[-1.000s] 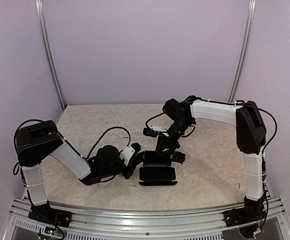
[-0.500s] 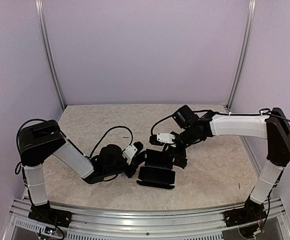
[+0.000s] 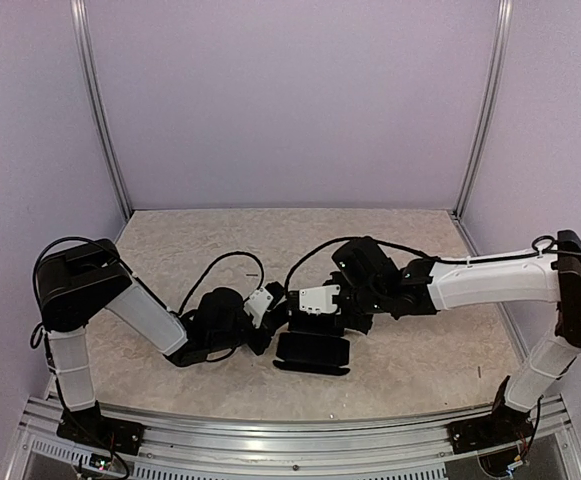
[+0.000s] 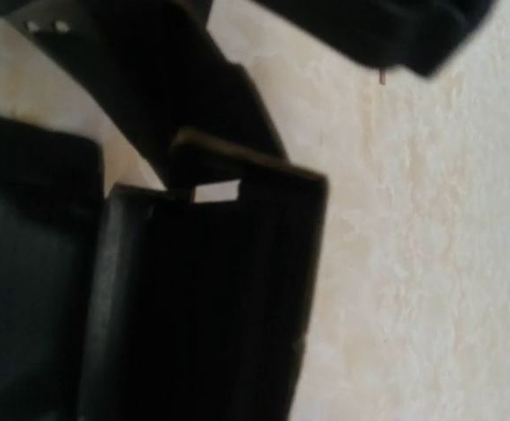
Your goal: Fold the paper box
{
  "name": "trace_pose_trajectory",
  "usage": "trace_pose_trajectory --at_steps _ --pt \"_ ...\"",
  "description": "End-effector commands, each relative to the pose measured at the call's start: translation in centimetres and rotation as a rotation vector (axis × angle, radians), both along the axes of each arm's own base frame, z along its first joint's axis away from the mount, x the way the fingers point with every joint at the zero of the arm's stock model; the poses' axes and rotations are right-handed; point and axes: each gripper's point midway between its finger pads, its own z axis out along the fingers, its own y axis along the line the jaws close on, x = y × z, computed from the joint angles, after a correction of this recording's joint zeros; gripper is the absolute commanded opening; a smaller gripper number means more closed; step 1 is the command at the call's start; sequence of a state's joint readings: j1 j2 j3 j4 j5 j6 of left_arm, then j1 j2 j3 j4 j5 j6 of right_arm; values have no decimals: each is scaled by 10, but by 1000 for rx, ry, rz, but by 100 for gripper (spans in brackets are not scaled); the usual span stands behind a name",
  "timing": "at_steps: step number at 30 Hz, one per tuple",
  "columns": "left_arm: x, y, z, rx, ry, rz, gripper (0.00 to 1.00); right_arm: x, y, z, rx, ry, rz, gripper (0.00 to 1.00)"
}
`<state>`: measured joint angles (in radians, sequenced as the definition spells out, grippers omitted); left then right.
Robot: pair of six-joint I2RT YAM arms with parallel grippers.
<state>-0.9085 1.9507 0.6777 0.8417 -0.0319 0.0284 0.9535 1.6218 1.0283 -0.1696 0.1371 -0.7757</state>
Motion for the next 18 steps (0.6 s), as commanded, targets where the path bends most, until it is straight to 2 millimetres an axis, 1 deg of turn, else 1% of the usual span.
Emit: trace_pose_trajectory --at_steps 1,3,7,9,11,12,14,16,18 --pt "0 4 -10 24 20 5 0 13 -2 8 -19 -101 -47 23" --pt "0 4 -10 24 19 5 0 14 -4 11 -24 -113 -52 24" --pt "1 4 -9 24 17 5 0 15 -11 9 -49 -124 -61 27" --pt "1 5 -9 24 18 7 0 15 -16 4 -69 -113 -67 29" --pt "1 6 -10 25 19 9 0 12 -20 -3 -90 -86 -67 28" --pt "1 5 -10 24 18 10 0 12 -22 -4 -92 -80 -71 25" --pt "1 5 -9 24 16 11 0 11 -24 -3 -88 -77 -73 17" --pt "2 7 -10 26 17 15 0 11 -26 -3 -88 -81 -72 11" --pt "2 7 -11 26 19 19 0 11 -27 -3 -95 -89 -71 8"
